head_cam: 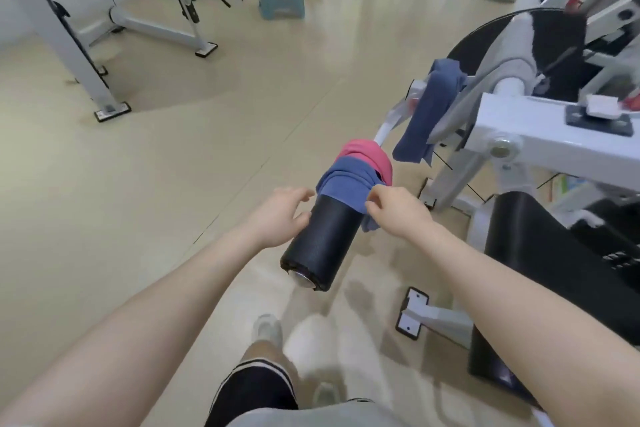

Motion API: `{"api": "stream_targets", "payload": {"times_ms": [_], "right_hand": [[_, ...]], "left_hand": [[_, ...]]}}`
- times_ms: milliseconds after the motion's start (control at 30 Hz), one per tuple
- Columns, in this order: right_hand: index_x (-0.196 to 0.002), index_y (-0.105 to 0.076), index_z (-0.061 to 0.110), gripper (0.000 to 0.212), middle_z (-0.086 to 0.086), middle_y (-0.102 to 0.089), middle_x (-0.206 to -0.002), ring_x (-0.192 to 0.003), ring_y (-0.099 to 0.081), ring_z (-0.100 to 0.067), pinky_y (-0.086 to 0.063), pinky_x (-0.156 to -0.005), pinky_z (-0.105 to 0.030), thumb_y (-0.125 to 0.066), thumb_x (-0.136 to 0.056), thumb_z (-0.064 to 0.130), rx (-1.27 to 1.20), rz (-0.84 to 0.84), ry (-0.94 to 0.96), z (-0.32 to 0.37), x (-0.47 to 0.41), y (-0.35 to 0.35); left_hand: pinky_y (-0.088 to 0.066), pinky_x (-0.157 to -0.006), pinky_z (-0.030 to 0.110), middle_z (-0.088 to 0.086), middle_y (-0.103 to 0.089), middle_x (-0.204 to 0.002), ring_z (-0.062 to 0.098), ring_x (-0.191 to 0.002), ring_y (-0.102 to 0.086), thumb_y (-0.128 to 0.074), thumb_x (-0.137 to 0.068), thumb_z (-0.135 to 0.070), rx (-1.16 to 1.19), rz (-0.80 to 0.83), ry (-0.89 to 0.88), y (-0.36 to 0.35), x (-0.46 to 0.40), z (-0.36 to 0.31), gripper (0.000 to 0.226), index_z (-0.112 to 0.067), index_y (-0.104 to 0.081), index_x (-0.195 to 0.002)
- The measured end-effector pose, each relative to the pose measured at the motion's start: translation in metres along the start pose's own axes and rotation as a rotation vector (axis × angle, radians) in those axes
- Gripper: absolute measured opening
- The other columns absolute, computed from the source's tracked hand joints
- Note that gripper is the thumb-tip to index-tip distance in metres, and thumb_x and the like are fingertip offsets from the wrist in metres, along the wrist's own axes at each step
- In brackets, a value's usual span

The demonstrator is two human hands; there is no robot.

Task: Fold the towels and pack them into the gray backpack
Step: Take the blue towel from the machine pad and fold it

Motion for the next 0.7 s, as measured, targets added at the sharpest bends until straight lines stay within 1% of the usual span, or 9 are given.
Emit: {"api": "stream_targets", "payload": {"times_ms": [67, 167, 267, 333, 467, 600, 633, 667, 700], "right_hand": [[-0.101, -0.056, 0.003, 0.024, -0.015, -0.063, -0.098, -0.091, -0.057, -0.032, -0.037, -0.064, -0.032, -0.042, -0.092, 0.020, -0.055, -0.012, -0.051, -0.007, -0.038, -0.002], [-0.104, -0.057, 0.001, 0.025, -0.016, -0.063, -0.102, -0.096, -0.058, -0.033, -0.042, -0.070, -0.034, -0.044, -0.091, 0.019, -0.132, 0.007, -0.123, -0.019, -0.094, -0.018], [-0.127, -0.044, 0.005, 0.040, -0.014, -0.057, -0.120, -0.108, -0.054, -0.031, -0.043, -0.082, -0.034, -0.047, -0.092, 0.023, -0.191, 0.091, -0.199, -0.027, -0.147, -0.050], [-0.135, -0.036, 0.008, 0.049, -0.011, -0.053, -0.128, -0.114, -0.052, -0.029, -0.043, -0.088, -0.034, -0.049, -0.092, 0.025, -0.207, 0.146, -0.234, -0.025, -0.181, -0.076], [-0.134, -0.036, 0.008, 0.046, -0.010, -0.044, -0.135, -0.119, -0.047, -0.029, -0.043, -0.090, -0.039, -0.047, -0.092, 0.022, -0.030, 0.265, -0.279, -0.025, -0.224, -0.128], [-0.143, -0.019, 0.010, 0.063, -0.012, -0.022, -0.149, -0.128, -0.035, -0.032, -0.039, -0.096, -0.041, -0.050, -0.091, 0.024, 0.055, 0.324, -0.444, -0.048, -0.229, -0.162], [-0.141, -0.024, 0.009, 0.061, -0.013, -0.023, -0.149, -0.125, -0.037, -0.032, -0.041, -0.092, -0.040, -0.053, -0.088, 0.022, 0.097, 0.306, -0.446, -0.050, -0.230, -0.167], [-0.133, -0.036, 0.007, 0.057, -0.016, -0.033, -0.143, -0.117, -0.045, -0.033, -0.045, -0.083, -0.038, -0.059, -0.082, 0.019, 0.153, 0.238, -0.413, -0.050, -0.233, -0.166], [-0.118, -0.052, 0.006, 0.052, -0.017, -0.050, -0.128, -0.100, -0.055, -0.032, -0.048, -0.070, -0.035, -0.070, -0.071, 0.018, 0.202, 0.205, -0.360, -0.049, -0.236, -0.169]], "left_hand": [[-0.031, -0.102, 0.028, 0.005, -0.047, -0.138, 0.021, -0.129, -0.040, -0.044, -0.094, -0.018, -0.010, 0.042, -0.033, 0.004, -0.041, 0.007, 0.043, -0.012, -0.039, -0.136], [-0.030, -0.098, 0.023, 0.003, -0.048, -0.138, 0.020, -0.127, -0.041, -0.043, -0.095, -0.019, -0.034, 0.113, -0.096, 0.010, -0.104, 0.017, 0.041, -0.011, -0.041, -0.135], [-0.029, -0.088, 0.021, 0.005, -0.052, -0.132, 0.022, -0.121, -0.045, -0.044, -0.094, -0.019, -0.080, 0.212, -0.156, 0.011, -0.170, 0.030, 0.038, -0.009, -0.044, -0.131], [-0.030, -0.087, 0.022, 0.008, -0.053, -0.130, 0.023, -0.119, -0.047, -0.045, -0.094, -0.016, -0.097, 0.280, -0.178, 0.010, -0.212, 0.042, 0.036, -0.007, -0.047, -0.128], [-0.030, -0.091, 0.026, 0.013, -0.052, -0.129, 0.026, -0.120, -0.046, -0.044, -0.093, -0.013, -0.126, 0.397, -0.205, -0.006, -0.275, 0.069, 0.033, -0.005, -0.049, -0.125], [-0.031, -0.090, 0.024, 0.015, -0.055, -0.123, 0.028, -0.115, -0.049, -0.044, -0.093, -0.012, -0.080, 0.488, -0.223, -0.034, -0.306, 0.090, 0.032, -0.003, -0.050, -0.123], [-0.030, -0.089, 0.023, 0.015, -0.055, -0.124, 0.028, -0.115, -0.049, -0.044, -0.093, -0.012, -0.069, 0.514, -0.232, -0.043, -0.312, 0.094, 0.033, -0.003, -0.049, -0.124], [-0.030, -0.089, 0.023, 0.015, -0.055, -0.125, 0.028, -0.116, -0.049, -0.045, -0.093, -0.012, -0.064, 0.538, -0.246, -0.051, -0.316, 0.096, 0.033, -0.002, -0.049, -0.124], [-0.030, -0.090, 0.023, 0.015, -0.055, -0.126, 0.028, -0.116, -0.050, -0.045, -0.093, -0.011, -0.059, 0.557, -0.262, -0.059, -0.320, 0.097, 0.033, 0.000, -0.050, -0.124]]}}
Point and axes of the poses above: each hand's wrist, its own x-axis away from the middle knuckle, its own y-axis out of the back of the hand, z = x × y, the point moved 9 cm from there along -x, towards the middle knuckle
